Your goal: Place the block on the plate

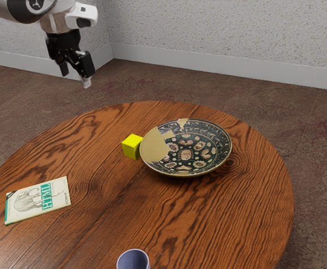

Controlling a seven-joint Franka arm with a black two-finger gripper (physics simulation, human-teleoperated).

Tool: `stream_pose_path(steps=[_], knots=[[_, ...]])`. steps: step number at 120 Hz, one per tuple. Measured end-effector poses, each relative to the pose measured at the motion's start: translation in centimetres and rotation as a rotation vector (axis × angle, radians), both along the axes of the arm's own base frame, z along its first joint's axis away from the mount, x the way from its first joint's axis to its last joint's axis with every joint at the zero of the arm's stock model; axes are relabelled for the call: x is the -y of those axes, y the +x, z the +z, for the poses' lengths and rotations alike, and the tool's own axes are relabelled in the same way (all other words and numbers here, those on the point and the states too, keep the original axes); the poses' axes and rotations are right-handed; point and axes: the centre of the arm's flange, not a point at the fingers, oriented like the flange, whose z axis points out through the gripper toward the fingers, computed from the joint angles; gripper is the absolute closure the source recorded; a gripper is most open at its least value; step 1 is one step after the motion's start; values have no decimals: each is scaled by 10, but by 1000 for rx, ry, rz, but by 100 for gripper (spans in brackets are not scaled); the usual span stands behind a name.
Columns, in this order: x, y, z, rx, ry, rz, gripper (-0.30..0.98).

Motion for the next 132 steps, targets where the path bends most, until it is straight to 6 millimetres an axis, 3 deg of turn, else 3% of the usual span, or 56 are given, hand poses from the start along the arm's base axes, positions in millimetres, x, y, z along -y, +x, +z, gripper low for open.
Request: stream_pose_path(steps=[16,37,47,60,71,82,99,132], knots=[[4,7,-30,-56,-22,-9,0],[39,2,-87,-129,-25,-191,0],[47,2,-103,-130,-19,-298,0],[34,12,-123,-132,-8,-394,0],[14,33,-152,-164,1,-453,0],[-1,49,-165,-175,14,-518,0],[12,83,-183,-184,31,-672,0],[5,123,-221,-216,35,-884,0]])
